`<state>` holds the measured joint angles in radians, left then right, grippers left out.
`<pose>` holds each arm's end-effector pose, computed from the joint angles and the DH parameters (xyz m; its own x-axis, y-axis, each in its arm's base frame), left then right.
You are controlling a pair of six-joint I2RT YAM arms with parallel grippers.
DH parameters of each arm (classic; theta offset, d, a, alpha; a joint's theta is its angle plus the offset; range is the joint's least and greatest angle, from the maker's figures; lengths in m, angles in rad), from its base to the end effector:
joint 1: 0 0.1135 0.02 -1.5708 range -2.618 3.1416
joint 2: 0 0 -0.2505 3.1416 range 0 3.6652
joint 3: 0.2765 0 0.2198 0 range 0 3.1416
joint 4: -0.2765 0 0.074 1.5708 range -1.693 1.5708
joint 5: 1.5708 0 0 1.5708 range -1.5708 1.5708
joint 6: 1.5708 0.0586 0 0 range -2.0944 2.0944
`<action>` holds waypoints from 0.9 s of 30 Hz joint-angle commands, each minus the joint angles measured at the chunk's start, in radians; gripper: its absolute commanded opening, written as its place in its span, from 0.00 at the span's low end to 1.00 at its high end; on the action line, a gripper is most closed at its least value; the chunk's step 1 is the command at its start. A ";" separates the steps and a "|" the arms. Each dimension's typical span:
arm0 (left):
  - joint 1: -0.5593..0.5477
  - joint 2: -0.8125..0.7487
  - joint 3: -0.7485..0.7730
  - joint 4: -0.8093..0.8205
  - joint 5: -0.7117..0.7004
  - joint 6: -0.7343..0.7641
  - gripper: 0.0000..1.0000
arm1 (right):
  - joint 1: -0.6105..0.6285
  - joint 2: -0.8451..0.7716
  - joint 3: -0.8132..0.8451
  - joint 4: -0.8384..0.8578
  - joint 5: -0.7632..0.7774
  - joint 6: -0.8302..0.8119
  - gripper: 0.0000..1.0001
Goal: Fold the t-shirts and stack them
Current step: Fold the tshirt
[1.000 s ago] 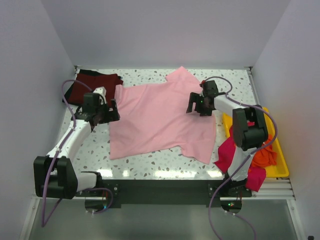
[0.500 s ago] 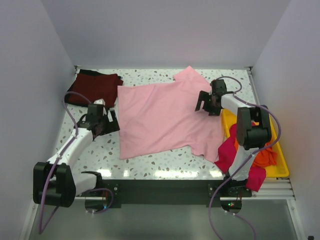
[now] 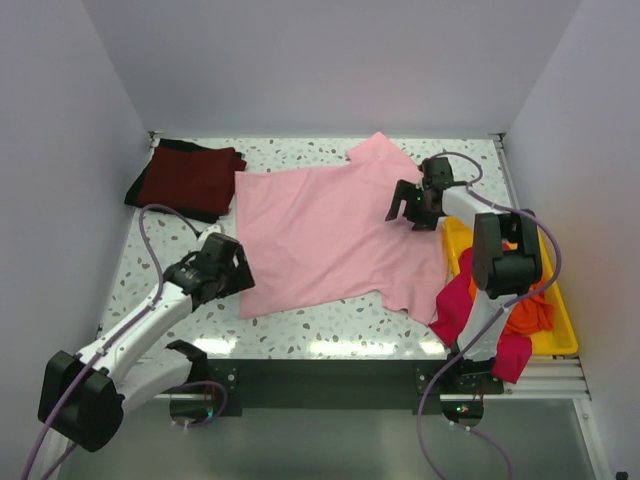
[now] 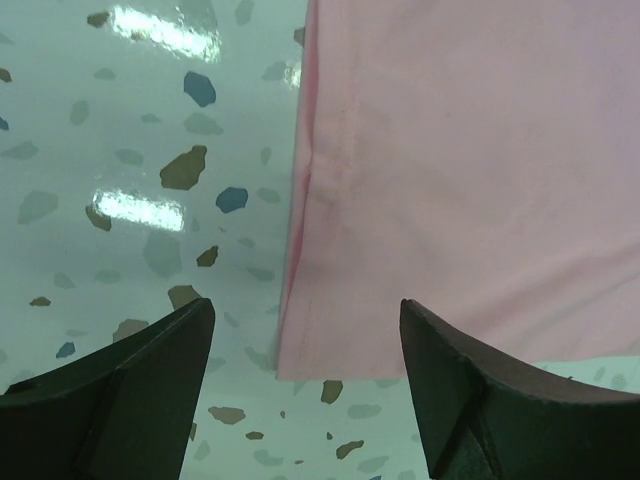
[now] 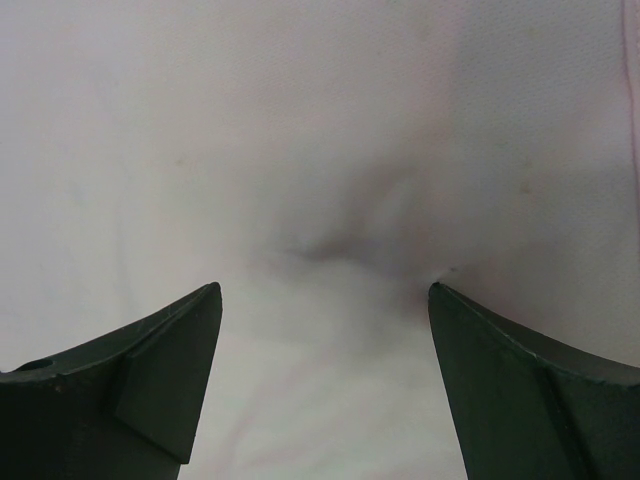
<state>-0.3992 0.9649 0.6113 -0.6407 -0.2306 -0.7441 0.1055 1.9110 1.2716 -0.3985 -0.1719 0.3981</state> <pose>0.1599 -0.0529 0.1926 -0.7468 -0.4006 -0.5308 -0.3292 0.9162 -0.2282 0.3729 0.0496 0.1581 -0.8633 0.2927 -0.4112 0.1568 0.9299 0.3328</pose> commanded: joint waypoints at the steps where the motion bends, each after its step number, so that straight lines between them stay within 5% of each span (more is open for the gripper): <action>1: -0.081 0.058 0.013 -0.076 -0.082 -0.100 0.79 | -0.001 -0.067 -0.014 0.035 -0.061 0.024 0.87; 16: -0.207 0.153 -0.044 -0.108 -0.101 -0.233 0.53 | 0.000 -0.171 -0.069 0.053 -0.107 0.024 0.87; 27: -0.213 0.130 -0.102 -0.059 -0.059 -0.247 0.52 | -0.001 -0.225 -0.087 0.053 -0.109 0.030 0.87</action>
<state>-0.6048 1.1088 0.5240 -0.7300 -0.2966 -0.9691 0.1055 1.7458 1.1896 -0.3653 -0.2573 0.4152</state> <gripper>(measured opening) 0.522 0.872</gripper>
